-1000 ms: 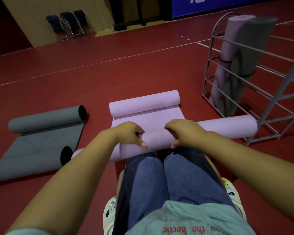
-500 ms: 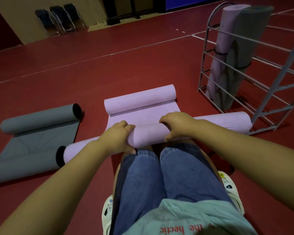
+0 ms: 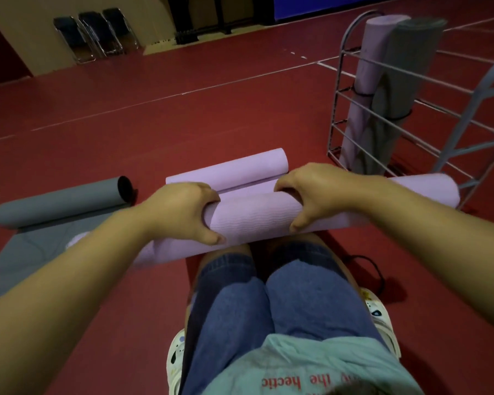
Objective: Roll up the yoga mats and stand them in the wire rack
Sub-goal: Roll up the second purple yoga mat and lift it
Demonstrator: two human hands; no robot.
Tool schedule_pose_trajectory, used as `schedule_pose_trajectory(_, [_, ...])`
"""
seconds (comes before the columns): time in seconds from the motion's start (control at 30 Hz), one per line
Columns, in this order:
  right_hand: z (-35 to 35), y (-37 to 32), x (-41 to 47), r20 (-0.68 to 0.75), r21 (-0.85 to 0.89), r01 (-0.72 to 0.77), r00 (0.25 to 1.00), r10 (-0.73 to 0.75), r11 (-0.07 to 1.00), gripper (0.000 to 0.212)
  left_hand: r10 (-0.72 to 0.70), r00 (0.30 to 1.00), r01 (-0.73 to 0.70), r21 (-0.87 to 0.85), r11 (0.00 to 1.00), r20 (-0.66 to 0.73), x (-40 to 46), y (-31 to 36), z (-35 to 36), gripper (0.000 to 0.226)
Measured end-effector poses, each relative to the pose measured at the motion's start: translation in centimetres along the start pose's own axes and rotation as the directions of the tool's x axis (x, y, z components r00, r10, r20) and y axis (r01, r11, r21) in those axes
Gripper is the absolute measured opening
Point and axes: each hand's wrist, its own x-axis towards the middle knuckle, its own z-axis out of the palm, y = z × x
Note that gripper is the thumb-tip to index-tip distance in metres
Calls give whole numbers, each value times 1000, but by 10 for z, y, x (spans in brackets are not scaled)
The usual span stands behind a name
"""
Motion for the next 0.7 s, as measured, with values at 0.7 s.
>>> schedule_pose_trajectory(0.7, [43,-2,-8,553,246,-101,831,-54,964,54,13,847,239,-403,884,531,-18,30,48,55])
